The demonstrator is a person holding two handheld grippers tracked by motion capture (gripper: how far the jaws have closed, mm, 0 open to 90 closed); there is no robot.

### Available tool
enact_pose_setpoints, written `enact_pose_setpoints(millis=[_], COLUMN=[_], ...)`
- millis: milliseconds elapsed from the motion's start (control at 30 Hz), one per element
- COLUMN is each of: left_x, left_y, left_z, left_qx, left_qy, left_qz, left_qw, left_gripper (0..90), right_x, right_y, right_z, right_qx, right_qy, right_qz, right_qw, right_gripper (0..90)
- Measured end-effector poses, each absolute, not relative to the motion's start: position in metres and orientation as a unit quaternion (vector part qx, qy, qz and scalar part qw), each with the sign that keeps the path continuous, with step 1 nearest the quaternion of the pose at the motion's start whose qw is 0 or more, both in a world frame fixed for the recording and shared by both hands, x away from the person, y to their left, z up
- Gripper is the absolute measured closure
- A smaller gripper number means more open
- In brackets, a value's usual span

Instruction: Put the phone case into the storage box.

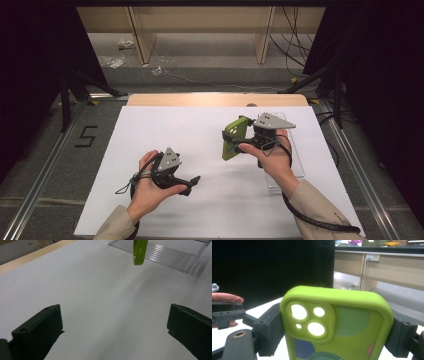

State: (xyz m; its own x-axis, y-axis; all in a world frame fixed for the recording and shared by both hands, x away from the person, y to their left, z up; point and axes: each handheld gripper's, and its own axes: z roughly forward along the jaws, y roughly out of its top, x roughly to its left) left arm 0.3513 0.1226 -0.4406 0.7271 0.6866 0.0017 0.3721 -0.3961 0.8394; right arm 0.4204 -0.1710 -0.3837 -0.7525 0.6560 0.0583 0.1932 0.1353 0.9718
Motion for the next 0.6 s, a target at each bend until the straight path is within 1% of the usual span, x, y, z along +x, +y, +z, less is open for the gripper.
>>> enact_pose_setpoints(millis=[600], left_x=[0.351], left_y=[0.128], left_z=[-0.442], left_qx=[0.815], left_qy=[0.329], left_qz=[0.177], left_qw=[0.443], left_gripper=[0.0], right_x=[0.424], right_y=[-0.182], right_z=[-0.377], right_qx=[0.300], right_qy=[0.719], right_qz=[0.592], right_qw=[0.207], right_gripper=[17.9])
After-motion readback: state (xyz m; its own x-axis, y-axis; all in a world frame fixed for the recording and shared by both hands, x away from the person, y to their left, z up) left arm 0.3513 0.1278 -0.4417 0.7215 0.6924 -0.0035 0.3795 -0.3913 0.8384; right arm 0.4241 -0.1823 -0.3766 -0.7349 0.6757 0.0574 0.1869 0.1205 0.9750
